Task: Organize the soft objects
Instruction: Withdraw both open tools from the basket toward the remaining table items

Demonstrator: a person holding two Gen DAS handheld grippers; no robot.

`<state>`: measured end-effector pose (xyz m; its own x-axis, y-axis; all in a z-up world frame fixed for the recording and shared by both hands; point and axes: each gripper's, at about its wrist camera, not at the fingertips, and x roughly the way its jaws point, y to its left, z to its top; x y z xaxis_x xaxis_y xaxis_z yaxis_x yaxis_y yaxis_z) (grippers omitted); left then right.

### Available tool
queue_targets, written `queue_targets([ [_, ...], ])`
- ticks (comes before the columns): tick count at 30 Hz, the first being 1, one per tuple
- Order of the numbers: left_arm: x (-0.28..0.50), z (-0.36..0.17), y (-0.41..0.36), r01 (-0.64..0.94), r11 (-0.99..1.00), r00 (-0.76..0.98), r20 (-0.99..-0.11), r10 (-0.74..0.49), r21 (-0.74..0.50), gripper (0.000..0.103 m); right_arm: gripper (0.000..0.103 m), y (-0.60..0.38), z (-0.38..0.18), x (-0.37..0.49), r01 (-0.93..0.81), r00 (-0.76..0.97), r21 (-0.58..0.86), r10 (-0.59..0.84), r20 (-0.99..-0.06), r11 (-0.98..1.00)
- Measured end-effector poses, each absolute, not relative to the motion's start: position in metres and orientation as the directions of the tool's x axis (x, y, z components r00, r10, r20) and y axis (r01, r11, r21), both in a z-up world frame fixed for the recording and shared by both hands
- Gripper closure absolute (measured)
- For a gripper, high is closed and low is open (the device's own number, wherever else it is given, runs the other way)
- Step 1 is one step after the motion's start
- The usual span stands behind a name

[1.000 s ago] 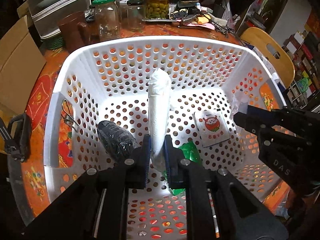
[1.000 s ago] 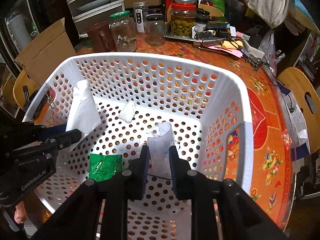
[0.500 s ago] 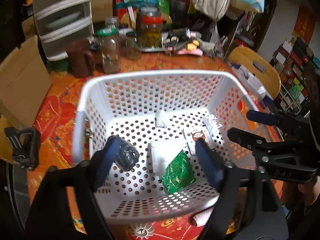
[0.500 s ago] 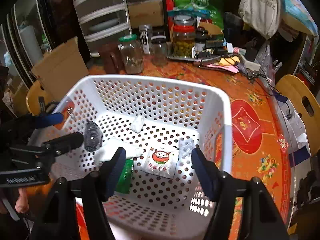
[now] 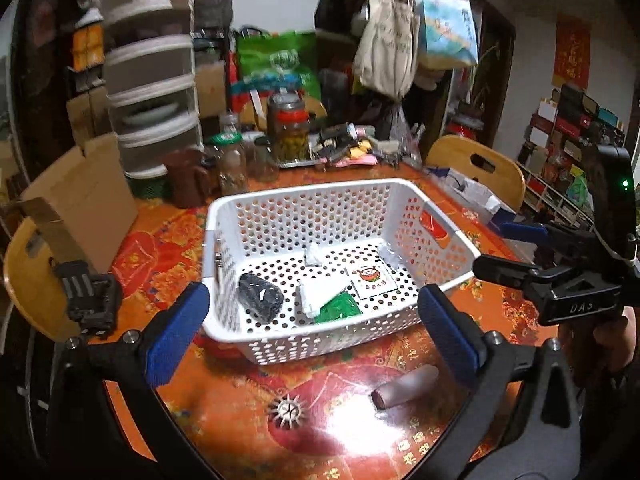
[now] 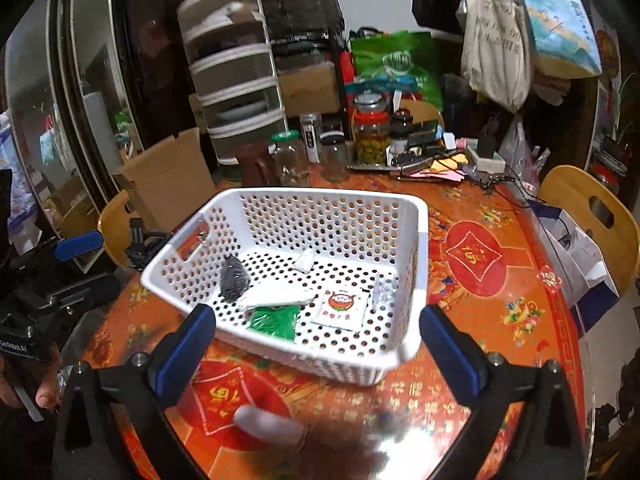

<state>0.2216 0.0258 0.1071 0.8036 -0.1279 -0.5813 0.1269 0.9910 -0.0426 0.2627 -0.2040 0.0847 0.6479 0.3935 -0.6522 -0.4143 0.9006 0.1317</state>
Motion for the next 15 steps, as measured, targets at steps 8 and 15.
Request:
queue_targets([
  [8,0.146,0.096,0.044,0.061,0.995,0.854,-0.512,-0.092,-0.078,0.0,0.002,-0.222,0.078,0.19,-0.412,0.708,0.147,0.418,-0.57,0.899],
  [15,0.109,0.035,0.062,-0.017,0.995,0.846,-0.533,-0.039,-0.1,0.0,0.002,-0.232,0.043,0.139,-0.379,0.724,0.191,0.419,-0.549,0.905],
])
